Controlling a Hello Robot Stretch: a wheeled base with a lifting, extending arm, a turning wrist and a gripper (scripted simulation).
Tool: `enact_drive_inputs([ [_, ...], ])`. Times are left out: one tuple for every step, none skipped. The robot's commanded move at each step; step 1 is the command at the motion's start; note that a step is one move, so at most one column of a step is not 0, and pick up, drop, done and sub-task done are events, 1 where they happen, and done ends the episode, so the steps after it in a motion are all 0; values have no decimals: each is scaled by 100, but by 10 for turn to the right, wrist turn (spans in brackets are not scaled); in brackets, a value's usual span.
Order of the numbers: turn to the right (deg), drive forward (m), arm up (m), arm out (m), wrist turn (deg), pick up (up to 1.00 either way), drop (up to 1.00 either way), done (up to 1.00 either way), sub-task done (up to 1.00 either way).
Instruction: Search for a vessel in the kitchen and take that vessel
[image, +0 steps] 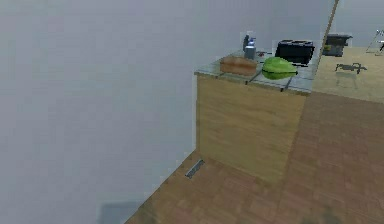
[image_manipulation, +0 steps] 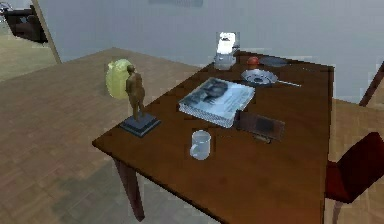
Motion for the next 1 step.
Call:
enact_drive_inputs([
  [0,0,50,0,0,0,0,0,0],
])
